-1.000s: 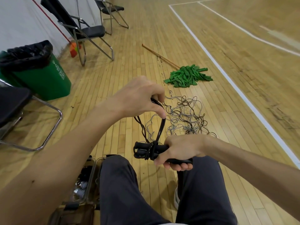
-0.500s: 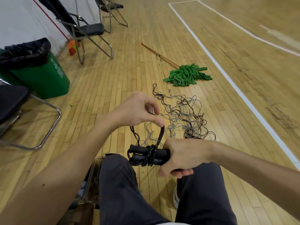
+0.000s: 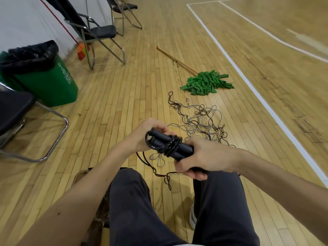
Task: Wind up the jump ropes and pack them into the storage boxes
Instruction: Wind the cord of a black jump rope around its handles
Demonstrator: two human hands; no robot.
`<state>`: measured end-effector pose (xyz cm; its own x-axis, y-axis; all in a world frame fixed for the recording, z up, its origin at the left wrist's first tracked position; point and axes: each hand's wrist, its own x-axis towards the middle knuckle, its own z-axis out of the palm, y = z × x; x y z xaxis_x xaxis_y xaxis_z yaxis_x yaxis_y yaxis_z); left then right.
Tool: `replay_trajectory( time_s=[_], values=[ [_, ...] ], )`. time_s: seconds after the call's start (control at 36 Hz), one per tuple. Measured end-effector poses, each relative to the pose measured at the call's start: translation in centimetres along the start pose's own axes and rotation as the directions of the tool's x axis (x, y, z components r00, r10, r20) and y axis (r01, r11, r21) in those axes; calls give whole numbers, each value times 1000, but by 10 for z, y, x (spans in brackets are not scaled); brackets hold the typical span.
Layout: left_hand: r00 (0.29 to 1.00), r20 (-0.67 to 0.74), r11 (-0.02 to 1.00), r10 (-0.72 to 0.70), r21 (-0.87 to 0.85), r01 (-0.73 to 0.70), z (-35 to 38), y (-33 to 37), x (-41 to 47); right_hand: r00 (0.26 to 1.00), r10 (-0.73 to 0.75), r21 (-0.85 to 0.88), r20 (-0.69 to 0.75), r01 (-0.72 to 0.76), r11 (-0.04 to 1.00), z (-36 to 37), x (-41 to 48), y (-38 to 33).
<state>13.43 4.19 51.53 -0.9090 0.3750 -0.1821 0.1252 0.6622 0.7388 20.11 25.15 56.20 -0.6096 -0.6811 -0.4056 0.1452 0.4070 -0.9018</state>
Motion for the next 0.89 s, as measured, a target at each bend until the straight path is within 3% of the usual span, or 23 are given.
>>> replay_trajectory(
  time_s=[0.06,0.25,0.64,0.89],
  values=[
    [999,2,990,-54,-131,54,4,-3,2,1000,-22,50,-16,23,999,-3,0,-1],
    [984,-133,977,119,-159,-139,11,2,-9,992,-80,222,-95,100,970,-14,4,3],
    [987,-145,972,69,-215,-99,24,2,-18,991,-120,578,-66,136,805,-25,10,20],
    [985,-124,971,120,-192,-143,18,1,-22,988,-105,646,-113,154,748,-29,14,35]
  ],
)
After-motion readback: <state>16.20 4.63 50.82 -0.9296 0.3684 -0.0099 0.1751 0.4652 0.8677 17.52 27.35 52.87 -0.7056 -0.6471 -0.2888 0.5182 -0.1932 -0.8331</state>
